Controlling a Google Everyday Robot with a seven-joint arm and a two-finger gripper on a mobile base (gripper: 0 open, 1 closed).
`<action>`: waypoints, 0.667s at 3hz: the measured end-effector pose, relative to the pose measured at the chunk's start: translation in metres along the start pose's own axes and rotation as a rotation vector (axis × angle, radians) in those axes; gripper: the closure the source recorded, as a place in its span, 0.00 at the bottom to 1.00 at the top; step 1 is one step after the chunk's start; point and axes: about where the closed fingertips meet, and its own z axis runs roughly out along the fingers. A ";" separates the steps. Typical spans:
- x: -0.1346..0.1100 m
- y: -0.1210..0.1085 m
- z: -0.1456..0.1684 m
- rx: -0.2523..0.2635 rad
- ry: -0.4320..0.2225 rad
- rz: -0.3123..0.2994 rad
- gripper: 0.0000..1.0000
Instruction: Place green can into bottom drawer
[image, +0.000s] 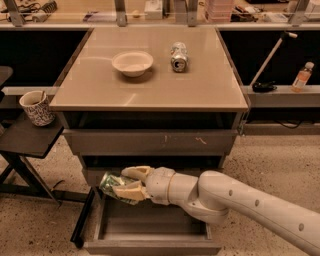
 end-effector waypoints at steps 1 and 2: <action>0.057 0.011 0.022 0.002 0.050 0.018 1.00; 0.113 0.004 0.039 -0.001 0.164 0.019 1.00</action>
Offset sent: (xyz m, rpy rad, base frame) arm 0.0148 -0.0062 -0.1887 -0.3947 0.0912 0.0127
